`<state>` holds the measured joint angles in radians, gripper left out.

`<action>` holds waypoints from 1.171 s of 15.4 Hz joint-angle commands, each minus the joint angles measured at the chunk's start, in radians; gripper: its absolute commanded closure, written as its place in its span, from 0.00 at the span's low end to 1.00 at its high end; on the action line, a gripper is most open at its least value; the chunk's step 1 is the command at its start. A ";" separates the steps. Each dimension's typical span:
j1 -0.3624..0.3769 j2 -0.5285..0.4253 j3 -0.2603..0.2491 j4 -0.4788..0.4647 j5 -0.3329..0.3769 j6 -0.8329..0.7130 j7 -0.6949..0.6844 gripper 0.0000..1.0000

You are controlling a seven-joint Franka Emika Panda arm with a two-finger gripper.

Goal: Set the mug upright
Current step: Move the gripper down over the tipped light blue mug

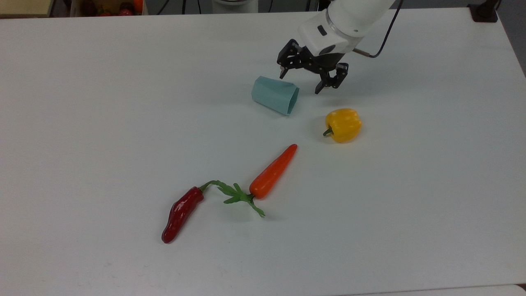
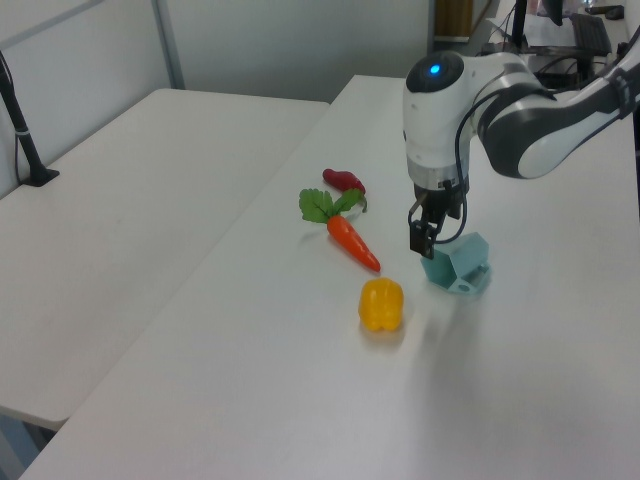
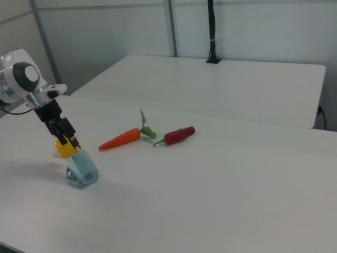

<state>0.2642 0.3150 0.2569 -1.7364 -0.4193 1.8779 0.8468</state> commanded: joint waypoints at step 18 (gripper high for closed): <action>0.006 0.064 -0.002 -0.051 -0.131 -0.015 0.018 0.05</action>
<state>0.2665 0.4052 0.2571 -1.7543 -0.5271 1.9031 0.8507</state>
